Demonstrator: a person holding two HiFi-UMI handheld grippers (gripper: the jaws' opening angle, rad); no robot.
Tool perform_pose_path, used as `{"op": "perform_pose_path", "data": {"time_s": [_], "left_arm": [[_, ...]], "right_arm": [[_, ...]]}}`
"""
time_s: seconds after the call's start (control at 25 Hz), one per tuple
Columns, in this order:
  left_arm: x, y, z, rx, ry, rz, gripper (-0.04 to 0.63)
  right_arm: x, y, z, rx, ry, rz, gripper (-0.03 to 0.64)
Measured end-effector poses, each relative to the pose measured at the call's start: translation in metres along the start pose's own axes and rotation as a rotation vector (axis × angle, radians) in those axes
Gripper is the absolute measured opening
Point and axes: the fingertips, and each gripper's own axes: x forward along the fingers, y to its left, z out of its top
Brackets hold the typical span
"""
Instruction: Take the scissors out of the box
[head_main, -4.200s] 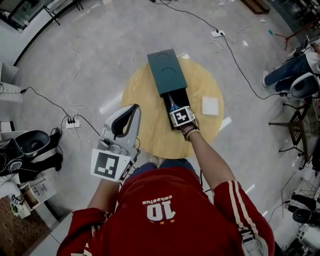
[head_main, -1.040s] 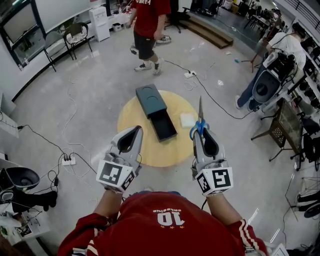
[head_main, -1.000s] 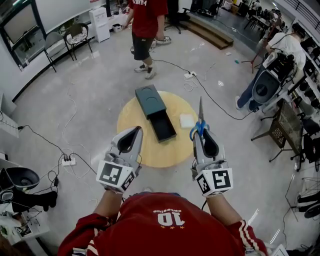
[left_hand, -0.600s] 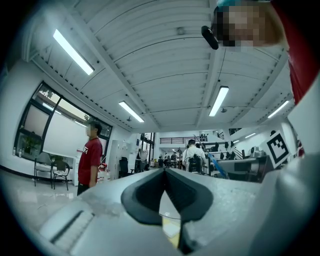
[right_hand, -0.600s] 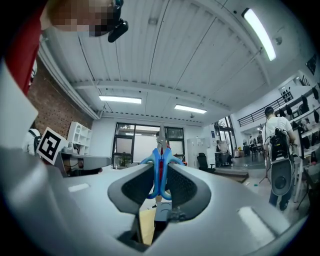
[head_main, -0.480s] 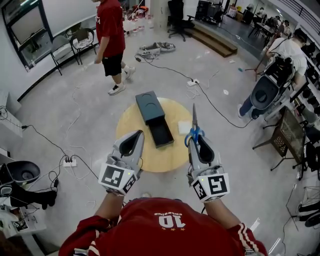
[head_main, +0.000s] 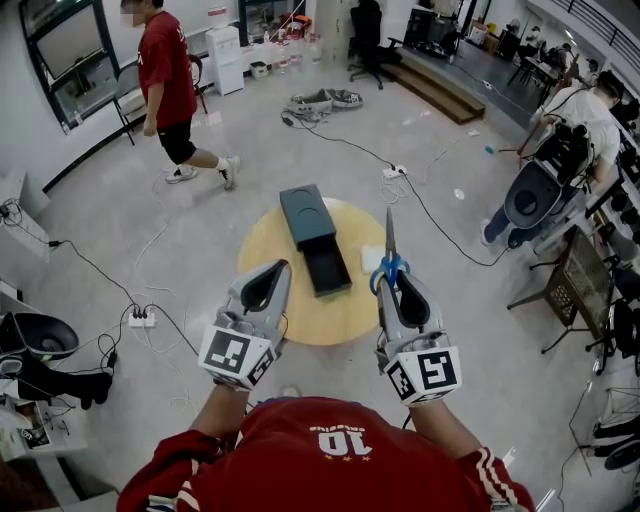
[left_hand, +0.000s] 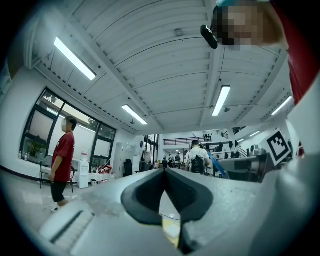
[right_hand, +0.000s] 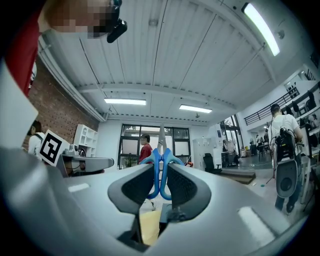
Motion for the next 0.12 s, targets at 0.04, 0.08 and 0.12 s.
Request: {"op": "perform_pose_path", "data": {"time_s": [0.04, 0.08, 0.12], "left_arm": [[-0.0008, -0.0003, 0.0010, 0.001, -0.002, 0.000, 0.003], [-0.0018, -0.0006, 0.0020, 0.001, -0.003, 0.001, 0.003], [-0.0028, -0.0008, 0.0029, 0.002, -0.005, 0.002, 0.003]], "right_arm": [[-0.0003, 0.0002, 0.0010, 0.000, -0.001, 0.001, 0.086], [-0.0005, 0.0006, 0.0020, -0.002, -0.001, 0.001, 0.086], [-0.0007, 0.0011, 0.0028, -0.003, -0.001, 0.001, 0.086]]}}
